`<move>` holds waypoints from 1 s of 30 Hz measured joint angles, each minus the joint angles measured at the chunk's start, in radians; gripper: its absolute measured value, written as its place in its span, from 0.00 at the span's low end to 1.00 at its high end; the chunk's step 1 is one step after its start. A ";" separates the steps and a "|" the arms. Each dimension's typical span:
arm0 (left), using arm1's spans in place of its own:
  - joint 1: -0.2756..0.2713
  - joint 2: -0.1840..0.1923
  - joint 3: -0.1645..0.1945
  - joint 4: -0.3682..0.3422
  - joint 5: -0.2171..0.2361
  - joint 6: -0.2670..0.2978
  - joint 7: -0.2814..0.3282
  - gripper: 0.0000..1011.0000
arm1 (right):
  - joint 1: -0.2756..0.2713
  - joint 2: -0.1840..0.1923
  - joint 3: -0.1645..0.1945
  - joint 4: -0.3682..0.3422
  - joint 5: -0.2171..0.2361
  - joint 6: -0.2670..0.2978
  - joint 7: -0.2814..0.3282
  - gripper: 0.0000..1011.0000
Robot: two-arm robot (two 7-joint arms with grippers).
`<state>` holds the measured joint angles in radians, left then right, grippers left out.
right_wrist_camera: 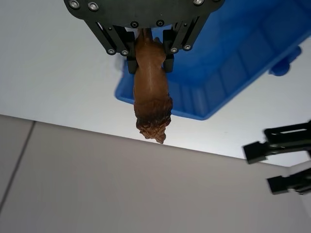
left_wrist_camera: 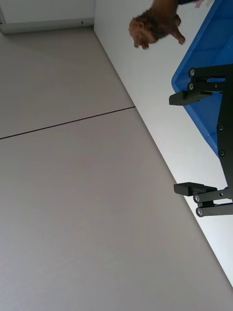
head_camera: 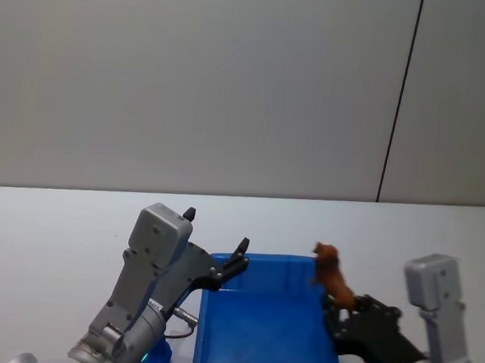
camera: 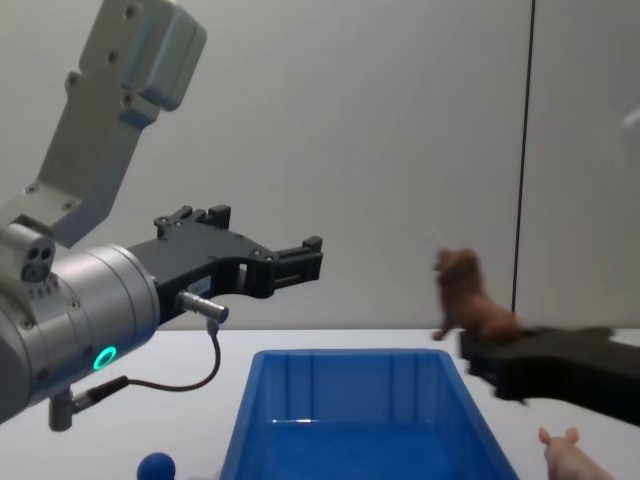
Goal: Pick up the two dolls from the table and place them into the box.
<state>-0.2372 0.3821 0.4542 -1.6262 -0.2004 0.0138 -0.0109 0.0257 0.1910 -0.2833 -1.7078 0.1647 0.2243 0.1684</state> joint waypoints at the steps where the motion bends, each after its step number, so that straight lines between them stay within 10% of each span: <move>1: 0.000 0.000 0.000 0.000 0.000 0.000 0.000 0.99 | 0.005 -0.005 -0.003 0.004 -0.002 0.001 0.008 0.28; 16: 0.000 0.000 0.000 0.000 0.000 0.000 0.000 0.99 | 0.076 -0.068 -0.042 0.093 -0.031 0.012 0.090 0.68; 30: 0.000 0.000 0.000 0.000 0.000 0.000 0.000 0.99 | 0.039 -0.050 -0.027 0.053 -0.012 0.022 -0.012 0.99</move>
<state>-0.2372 0.3821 0.4542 -1.6262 -0.2004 0.0138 -0.0109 0.0645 0.1408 -0.3098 -1.6547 0.1529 0.2465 0.1567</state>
